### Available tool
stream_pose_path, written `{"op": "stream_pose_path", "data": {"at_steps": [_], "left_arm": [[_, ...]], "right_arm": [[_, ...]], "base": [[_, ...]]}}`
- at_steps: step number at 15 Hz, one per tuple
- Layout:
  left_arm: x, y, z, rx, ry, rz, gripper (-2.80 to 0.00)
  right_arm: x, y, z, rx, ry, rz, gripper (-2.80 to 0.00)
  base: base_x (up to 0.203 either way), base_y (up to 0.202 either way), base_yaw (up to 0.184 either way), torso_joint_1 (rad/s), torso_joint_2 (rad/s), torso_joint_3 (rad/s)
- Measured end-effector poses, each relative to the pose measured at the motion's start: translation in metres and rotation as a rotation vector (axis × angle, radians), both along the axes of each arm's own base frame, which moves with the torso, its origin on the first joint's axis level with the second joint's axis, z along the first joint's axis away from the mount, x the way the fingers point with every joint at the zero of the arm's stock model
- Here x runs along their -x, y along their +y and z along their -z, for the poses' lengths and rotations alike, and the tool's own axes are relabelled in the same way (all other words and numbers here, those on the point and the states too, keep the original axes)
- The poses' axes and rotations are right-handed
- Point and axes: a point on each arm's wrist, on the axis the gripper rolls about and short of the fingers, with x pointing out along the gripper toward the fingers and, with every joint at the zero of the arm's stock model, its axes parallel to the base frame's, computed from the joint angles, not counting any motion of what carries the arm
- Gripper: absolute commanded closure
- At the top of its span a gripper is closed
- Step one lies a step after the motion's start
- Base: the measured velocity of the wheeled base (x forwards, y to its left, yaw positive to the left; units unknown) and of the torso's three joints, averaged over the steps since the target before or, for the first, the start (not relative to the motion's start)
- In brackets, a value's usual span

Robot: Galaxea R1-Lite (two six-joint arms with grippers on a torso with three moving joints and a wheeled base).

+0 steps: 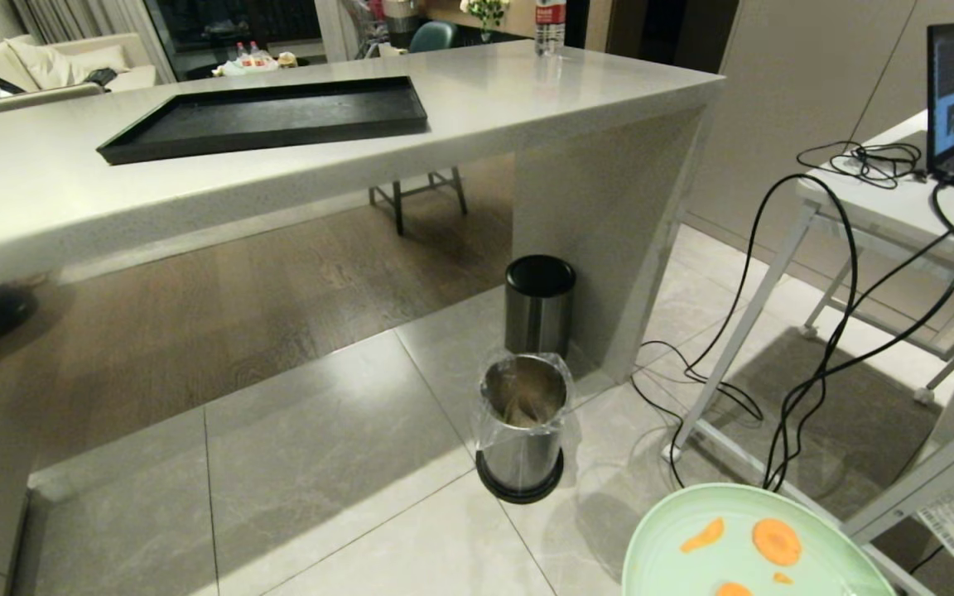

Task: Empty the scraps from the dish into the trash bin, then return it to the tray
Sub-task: Move the plate over the trash can

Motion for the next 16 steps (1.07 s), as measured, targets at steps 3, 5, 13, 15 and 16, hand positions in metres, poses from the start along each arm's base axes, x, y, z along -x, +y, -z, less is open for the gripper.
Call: {"op": "stream_pose_path", "data": {"at_steps": [3,5,13,15,16], "left_arm": [[0.0,0.0,0.0001,0.0,0.001,0.0,0.0],[0.0,0.0,0.0,0.0,0.0,0.0,0.0],[0.0,0.0,0.0001,0.0,0.001,0.0,0.0],[0.0,0.0,0.0,0.0,0.0,0.0,0.0],[0.0,0.0,0.0,0.0,0.0,0.0,0.0]], "right_arm": [[-0.0002,0.0001,-0.0008,-0.003,-0.009,0.001,0.0],[0.0002,-0.0003,-0.002,-0.009,-0.017,0.003,0.0],[0.0066,-0.004,-0.0035,-0.026,-0.042,0.006,0.0],[0.0074,-0.0044,-0.0037,-0.028,-0.047,0.006,0.0],[0.0079,-0.0048,-0.0025,-0.028,-0.046,0.007,0.0]], "base": [[0.0,0.0,0.0,0.021,0.09,0.085],[0.0,0.0,0.0,0.003,0.01,0.012],[0.0,0.0,0.0,0.0,0.0,0.0],[0.0,0.0,0.0,0.0,0.0,0.0],[0.0,0.0,0.0,0.0,0.0,0.0]]}}
